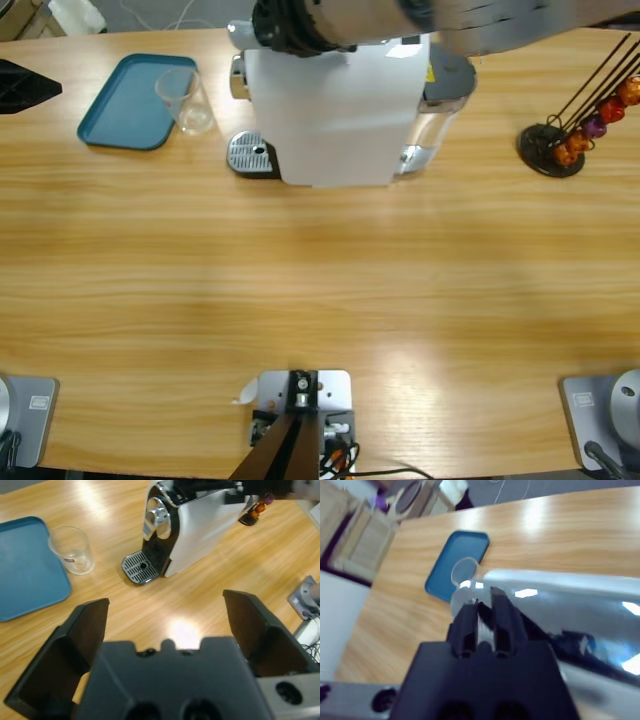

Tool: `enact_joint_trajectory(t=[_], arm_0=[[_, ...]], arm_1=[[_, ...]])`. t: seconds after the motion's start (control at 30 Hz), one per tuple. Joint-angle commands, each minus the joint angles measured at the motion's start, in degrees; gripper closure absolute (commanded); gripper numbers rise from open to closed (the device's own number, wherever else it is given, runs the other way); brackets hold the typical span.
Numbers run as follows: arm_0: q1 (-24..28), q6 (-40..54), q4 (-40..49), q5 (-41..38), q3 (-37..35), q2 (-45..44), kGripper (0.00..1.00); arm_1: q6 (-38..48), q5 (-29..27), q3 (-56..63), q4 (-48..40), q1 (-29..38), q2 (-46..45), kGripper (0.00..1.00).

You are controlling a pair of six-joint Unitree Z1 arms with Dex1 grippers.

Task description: Pour coffee

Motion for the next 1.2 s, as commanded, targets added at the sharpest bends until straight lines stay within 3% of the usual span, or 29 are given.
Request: enact_joint_trajectory(t=[0.03, 0.17, 0.27, 0.4, 0.43, 0.63, 0.77, 0.97, 1.2], arm_0=[[-0.2, -2.09, 0.58, 2.09, -0.69, 5.28, 0.004], [2.72, -1.97, 0.05, 2.57, 0.23, 8.99, 0.004], [3.42, -1.92, -3.62, 1.79, -0.02, 10.36, 0.004], [3.21, -1.43, -4.97, 1.18, 0.83, 11.42, 0.004], [3.19, -1.25, -4.97, 1.18, 1.46, 11.42, 0.002], [3.51, 1.0, -4.97, 1.85, 2.02, 12.51, 0.004], [9.49, 3.65, -5.91, 2.23, 2.07, 17.69, 0.0], [12.67, 10.98, -21.32, 0.65, 6.78, 25.94, 0.0], [15.59, 12.41, -29.55, -2.21, 6.57, 33.09, 0.0]], arm_1=[[-8.9, 14.04, -1.44, 13.41, -4.17, -15.93, 0.0], [-8.96, 13.28, -1.8, 23.27, -5.65, -24.06, 0.0], [-8.75, 9.73, 3.14, 29.44, -6.11, -29.07, 0.0], [-7.99, 4.03, 11.95, 30.55, -6.44, -34.66, 0.035], [-7.99, 3.87, 12.81, 31.3, -7.0, -35.35, 0.093], [-7.99, 3.49, 17.58, 31.65, -8.23, -37.34, 0.115], [-7.99, 3.7, 19.07, 31.56, -8.23, -37.95, 0.115], [-7.99, 4.93, 19.95, 33.08, -8.3, -38.81, 0.115], [-8.8, 8.76, 18.72, 32.18, -13.56, -34.17, 0.115]])
